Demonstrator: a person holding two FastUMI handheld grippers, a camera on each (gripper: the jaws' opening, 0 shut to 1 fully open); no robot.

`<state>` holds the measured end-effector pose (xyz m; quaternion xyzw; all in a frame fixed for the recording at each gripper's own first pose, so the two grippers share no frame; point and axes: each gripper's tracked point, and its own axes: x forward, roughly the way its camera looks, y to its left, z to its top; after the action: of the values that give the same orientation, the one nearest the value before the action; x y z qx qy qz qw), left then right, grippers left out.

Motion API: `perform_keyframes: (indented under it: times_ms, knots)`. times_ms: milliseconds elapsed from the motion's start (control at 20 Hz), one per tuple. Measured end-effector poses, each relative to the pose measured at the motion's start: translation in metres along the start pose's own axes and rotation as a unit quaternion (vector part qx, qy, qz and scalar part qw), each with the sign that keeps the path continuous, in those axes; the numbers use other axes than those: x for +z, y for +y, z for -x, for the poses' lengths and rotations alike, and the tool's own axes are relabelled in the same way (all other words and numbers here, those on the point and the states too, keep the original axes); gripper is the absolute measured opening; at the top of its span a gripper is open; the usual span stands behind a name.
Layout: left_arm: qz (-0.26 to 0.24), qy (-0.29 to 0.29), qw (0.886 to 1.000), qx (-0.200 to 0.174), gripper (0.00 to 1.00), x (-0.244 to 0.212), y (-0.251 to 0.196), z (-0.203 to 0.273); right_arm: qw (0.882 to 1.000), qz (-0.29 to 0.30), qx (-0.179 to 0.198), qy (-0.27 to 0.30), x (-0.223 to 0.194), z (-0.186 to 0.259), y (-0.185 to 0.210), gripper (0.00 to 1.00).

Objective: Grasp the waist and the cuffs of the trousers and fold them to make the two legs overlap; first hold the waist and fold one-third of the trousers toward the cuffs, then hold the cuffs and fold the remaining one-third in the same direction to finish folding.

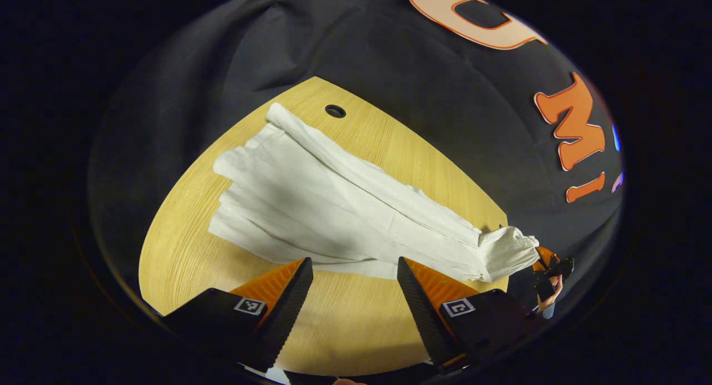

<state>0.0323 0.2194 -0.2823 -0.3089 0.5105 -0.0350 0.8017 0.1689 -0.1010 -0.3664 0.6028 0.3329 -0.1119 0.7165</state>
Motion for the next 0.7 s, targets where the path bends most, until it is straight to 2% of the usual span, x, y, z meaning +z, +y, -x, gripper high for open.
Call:
perform_keyframes:
  times_ms: [200, 450, 700]
  knots:
    - [0.002, 0.012, 1.0, -0.009, 1.0, 0.007, 0.021, -0.007, 1.0, 0.015, 0.025, 0.005, -0.001, -0.005, 0.001, 0.07]
    - [0.004, 0.021, 1.0, -0.019, 1.0, 0.017, 0.04, -0.01, 0.997, 0.051, 0.038, 0.034, -0.004, -0.011, -0.004, 0.06]
    - [0.031, 0.019, 0.999, -0.025, 1.0, 0.026, 0.062, -0.013, 0.994, 0.07, 0.028, 0.077, 0.001, -0.006, -0.005, 0.06]
